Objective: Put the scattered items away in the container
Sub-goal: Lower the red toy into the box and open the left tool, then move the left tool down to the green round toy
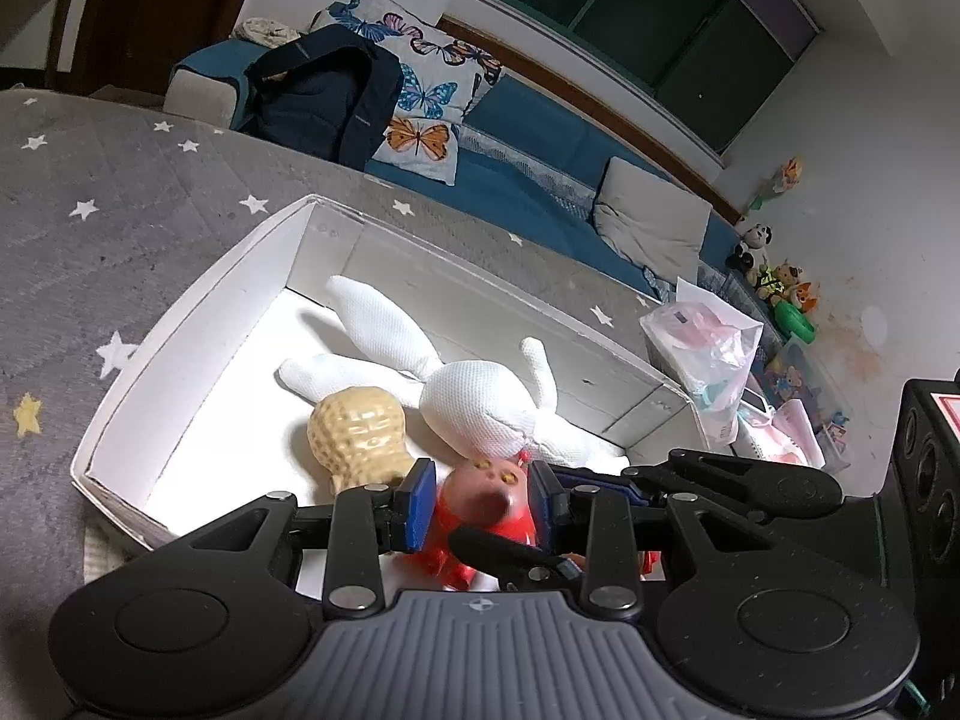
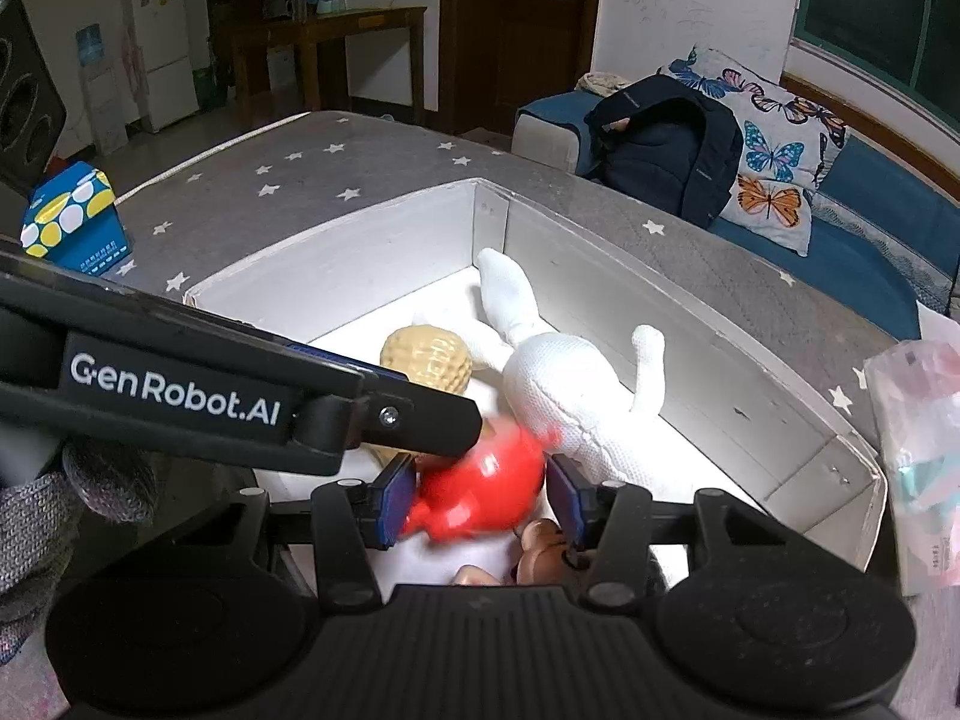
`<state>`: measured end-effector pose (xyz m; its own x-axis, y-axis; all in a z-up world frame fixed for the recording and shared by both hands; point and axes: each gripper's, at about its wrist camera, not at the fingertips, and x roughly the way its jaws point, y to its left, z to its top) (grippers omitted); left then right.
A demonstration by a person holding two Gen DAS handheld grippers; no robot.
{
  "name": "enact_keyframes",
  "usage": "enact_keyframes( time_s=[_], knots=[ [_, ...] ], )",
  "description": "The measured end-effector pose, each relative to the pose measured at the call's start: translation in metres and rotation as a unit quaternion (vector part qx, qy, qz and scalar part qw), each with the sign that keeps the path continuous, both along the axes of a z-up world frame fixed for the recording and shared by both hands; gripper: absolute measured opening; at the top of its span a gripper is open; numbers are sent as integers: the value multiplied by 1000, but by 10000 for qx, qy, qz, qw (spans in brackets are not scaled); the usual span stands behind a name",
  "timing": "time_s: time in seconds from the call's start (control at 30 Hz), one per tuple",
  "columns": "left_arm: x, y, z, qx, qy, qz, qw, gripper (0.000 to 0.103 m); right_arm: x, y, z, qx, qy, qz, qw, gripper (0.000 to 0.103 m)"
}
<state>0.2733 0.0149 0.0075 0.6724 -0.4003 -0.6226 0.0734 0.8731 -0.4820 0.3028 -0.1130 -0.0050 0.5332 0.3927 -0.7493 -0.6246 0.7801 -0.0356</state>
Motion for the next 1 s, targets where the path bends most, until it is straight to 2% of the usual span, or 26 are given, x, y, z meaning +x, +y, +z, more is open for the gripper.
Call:
enact_keyframes(
  time_s=[0.4, 0.7, 0.87, 1.0],
  knots=[
    [-26, 9, 19, 20, -271, 115, 9996, 35, -18, -5, 17, 184, -189, -94, 9996, 49],
    [-68, 18, 37, 74, -622, 195, 9978, 35, -60, -15, 41, 538, -546, -119, 9970, 49],
    [-94, 26, 36, 134, -688, 269, 9972, 35, -90, -19, 47, 735, -662, -47, 9951, 50],
    [-109, 35, 25, 30, -562, 334, 9979, 35, -110, -18, 42, 869, -614, 49, 9943, 50]
  ],
)
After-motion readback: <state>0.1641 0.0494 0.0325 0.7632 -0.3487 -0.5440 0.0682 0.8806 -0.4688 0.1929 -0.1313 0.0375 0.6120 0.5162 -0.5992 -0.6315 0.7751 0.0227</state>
